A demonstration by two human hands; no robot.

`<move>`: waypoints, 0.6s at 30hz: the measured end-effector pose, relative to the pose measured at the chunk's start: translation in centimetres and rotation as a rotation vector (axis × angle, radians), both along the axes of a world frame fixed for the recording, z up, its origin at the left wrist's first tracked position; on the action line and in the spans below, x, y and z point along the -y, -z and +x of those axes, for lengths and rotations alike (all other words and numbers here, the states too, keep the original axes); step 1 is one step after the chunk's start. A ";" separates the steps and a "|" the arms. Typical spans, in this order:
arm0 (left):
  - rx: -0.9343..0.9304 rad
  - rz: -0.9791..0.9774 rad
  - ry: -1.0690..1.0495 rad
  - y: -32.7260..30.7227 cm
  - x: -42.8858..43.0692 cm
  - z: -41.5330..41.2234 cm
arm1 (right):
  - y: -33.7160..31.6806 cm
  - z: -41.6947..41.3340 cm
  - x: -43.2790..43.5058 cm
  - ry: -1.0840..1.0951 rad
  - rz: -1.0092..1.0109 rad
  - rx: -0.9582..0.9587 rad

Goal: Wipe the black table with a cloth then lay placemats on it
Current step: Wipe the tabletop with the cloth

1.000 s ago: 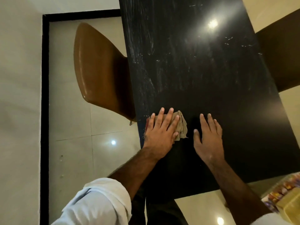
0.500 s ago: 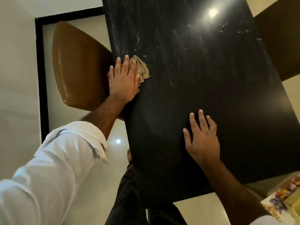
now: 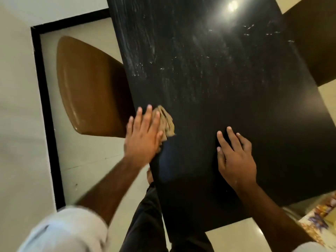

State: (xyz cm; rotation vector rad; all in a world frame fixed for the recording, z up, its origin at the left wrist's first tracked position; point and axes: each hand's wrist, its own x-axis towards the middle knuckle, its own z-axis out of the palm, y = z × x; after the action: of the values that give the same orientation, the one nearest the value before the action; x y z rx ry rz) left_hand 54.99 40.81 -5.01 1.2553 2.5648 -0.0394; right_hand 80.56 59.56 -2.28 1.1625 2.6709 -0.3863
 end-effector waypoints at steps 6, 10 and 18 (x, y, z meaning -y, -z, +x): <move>-0.042 0.028 -0.062 0.1 -10.6 -12.6 | 0.3 -0.2 -0.1 0.055 -0.047 0.004; -0.081 0.041 0.045 0.2 -14.2 -7.5 | 0.3 0.1 -0.3 0.054 -0.086 -0.011; 0.131 0.070 0.254 -0.2 -9.3 6.4 | -1.6 -0.6 -1.0 0.226 -0.219 -0.219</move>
State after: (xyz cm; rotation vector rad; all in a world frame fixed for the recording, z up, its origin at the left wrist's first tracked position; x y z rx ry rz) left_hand 61.36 50.08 -4.84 1.5487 2.3024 0.0783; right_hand 79.91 60.51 -0.68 1.4274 2.5915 -0.8662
